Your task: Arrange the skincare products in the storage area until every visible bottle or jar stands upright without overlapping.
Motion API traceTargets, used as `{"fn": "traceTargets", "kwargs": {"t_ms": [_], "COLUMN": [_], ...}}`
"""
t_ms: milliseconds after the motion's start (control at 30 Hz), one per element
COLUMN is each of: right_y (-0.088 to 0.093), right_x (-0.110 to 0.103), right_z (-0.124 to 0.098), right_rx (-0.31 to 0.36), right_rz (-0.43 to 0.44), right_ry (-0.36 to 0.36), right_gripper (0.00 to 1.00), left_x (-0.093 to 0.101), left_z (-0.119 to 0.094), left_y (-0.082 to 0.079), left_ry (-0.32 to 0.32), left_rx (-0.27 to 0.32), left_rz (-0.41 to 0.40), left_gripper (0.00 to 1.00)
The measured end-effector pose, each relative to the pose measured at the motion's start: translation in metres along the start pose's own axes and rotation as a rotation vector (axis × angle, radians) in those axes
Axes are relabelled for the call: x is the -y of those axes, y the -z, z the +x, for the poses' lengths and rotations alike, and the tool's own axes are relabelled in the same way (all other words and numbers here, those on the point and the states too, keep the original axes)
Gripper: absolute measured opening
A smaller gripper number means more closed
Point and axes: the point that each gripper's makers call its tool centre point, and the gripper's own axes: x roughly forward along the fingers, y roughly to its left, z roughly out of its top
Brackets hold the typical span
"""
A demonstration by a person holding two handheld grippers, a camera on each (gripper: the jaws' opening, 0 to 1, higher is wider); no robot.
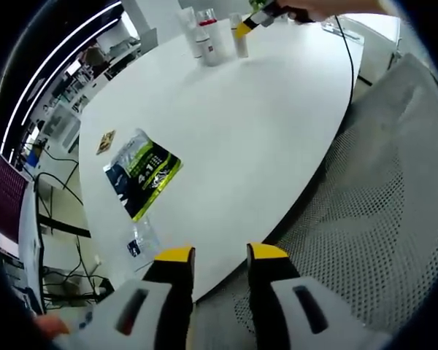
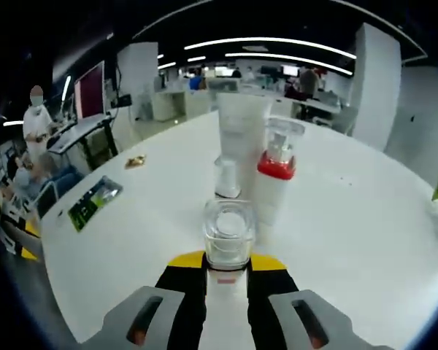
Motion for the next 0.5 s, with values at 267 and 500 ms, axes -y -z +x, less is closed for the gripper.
{"fn": "traceTargets", "kwargs": {"t_ms": [267, 500], "right_y": [0.002, -0.001], "right_x": [0.005, 0.004], "right_z": [0.007, 0.014], "right_rx": [-0.022, -0.03], "right_rz": [0.021, 0.002], "right_ry": [0.063, 0.093], "right_gripper": [0.15, 0.15], "left_x": [0.0, 0.0], "left_z": [0.0, 0.0], "left_y": [0.001, 0.001], "left_ry": [0.001, 0.001], "left_rx": [-0.003, -0.004], "left_rz": [0.001, -0.001], "left_gripper": [0.23, 0.22]}}
